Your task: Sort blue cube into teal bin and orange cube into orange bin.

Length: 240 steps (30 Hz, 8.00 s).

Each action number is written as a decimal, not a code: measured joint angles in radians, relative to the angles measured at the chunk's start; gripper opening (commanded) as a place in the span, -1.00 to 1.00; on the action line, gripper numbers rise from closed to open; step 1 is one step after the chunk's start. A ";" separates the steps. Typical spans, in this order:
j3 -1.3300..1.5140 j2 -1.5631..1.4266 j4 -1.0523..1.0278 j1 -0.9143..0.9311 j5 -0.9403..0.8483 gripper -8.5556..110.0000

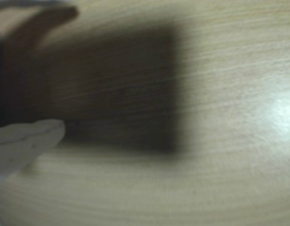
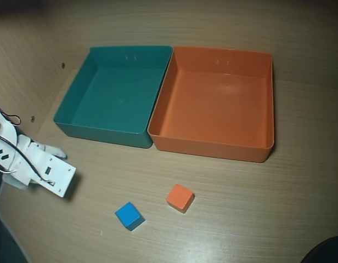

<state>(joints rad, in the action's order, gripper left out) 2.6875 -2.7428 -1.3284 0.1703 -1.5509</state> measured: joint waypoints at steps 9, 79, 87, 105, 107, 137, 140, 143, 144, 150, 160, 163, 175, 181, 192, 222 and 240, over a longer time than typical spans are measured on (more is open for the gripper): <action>-0.641 0.661 -0.011 0.005 0.026 -0.08; -1.790 1.888 -0.141 0.069 0.308 -0.08; -1.793 1.888 -0.141 0.069 0.308 -0.25; -1.801 1.888 -0.141 0.055 0.316 -0.95; -1.810 1.888 -0.141 0.049 0.316 -0.96; -1.669 1.373 -0.143 -0.841 0.308 -0.96; -1.637 1.373 -0.143 -0.885 0.308 -0.96; -1.595 1.373 -0.143 -0.911 0.308 -0.96; -1.580 1.373 -0.143 -0.919 0.308 -0.96; -1.532 1.373 -0.143 -0.923 0.308 -0.95; -1.531 1.373 -0.143 -0.920 0.308 -0.53; -1.531 1.373 -0.143 -0.911 0.308 -0.42; -1.531 1.373 -0.143 -0.910 0.308 -0.37; -1.531 1.373 -0.143 -0.902 0.308 -0.38; -1.799 1.358 -0.143 -0.653 0.308 -0.70; -1.982 1.574 -0.021 -0.140 0.061 -0.33; -2.145 1.782 -0.018 -0.081 0.003 -0.25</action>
<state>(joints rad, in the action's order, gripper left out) 0.5430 -0.9603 -1.3468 0.0890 -1.5478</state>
